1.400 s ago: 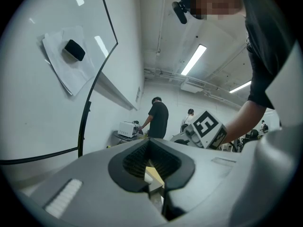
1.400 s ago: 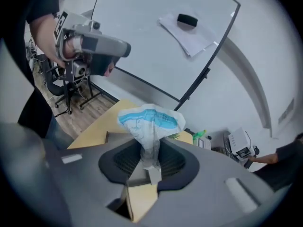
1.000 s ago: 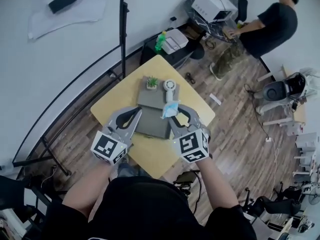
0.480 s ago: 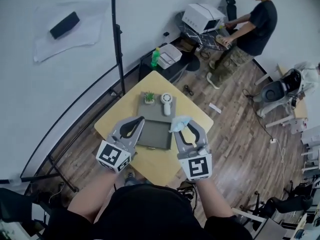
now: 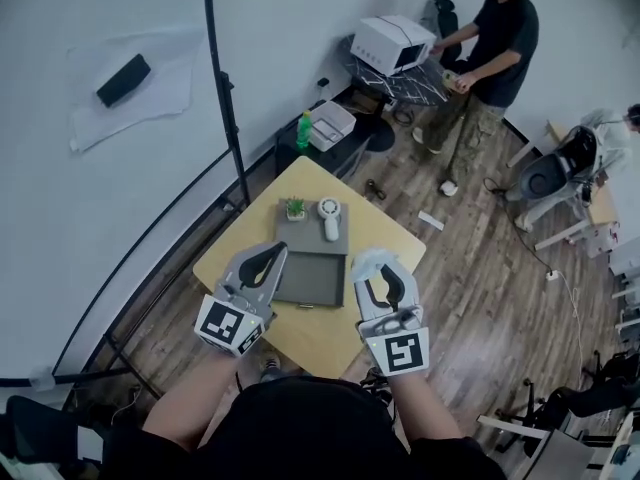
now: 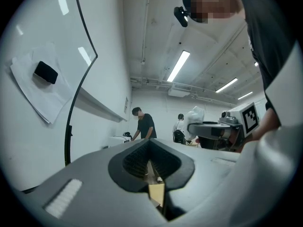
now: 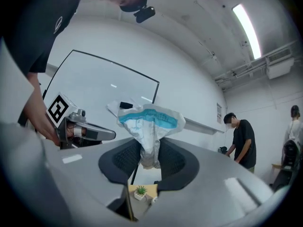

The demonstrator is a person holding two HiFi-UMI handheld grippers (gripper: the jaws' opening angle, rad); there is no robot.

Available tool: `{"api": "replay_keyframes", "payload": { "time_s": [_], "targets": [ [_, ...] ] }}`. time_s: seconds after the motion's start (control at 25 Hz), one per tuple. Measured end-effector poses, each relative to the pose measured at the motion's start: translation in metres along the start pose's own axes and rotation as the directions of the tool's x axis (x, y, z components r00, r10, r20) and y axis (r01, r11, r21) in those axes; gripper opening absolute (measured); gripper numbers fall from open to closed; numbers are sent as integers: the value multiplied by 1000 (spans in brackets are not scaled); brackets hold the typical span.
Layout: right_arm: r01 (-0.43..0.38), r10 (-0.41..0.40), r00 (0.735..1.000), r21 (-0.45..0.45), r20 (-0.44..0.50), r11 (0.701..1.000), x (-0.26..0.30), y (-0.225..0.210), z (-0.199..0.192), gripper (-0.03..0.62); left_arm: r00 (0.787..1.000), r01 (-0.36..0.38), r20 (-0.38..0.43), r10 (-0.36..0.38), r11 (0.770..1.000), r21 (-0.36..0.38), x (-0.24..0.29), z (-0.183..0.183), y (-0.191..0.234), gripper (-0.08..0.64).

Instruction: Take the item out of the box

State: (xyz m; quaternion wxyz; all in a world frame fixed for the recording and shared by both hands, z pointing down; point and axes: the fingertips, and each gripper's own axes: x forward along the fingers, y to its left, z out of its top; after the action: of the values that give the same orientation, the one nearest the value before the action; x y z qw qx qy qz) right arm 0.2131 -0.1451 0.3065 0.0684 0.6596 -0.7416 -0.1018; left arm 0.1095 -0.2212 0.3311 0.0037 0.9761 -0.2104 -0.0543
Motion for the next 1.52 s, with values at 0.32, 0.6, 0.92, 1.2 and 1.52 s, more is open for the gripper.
{"api": "replay_keyframes", "payload": {
  "time_s": [0.32,0.6,0.92,1.2,1.52],
  "targets": [
    [26,-32,997,74,75,997,-13,-13,7,107,1000,-4,1,4,1000,1,-2,3,-3,-2],
    [29,-35,998,97,60,995,-18,-23,-2,106,1000,-12,5,12,1000,-1,-5,3,-4,-2],
    [43,-46,998,88,33,995,-23,-27,-10,106,1000,-24,14,24,1000,2,-7,5,-5,-2],
    [40,-43,999,85,25,996,-26,-28,-17,104,999,-37,8,37,999,0,-12,3,-2,-2],
    [55,-57,998,84,22,995,-27,-33,-21,104,999,-46,2,46,999,3,-13,0,0,-2]
  ]
}}
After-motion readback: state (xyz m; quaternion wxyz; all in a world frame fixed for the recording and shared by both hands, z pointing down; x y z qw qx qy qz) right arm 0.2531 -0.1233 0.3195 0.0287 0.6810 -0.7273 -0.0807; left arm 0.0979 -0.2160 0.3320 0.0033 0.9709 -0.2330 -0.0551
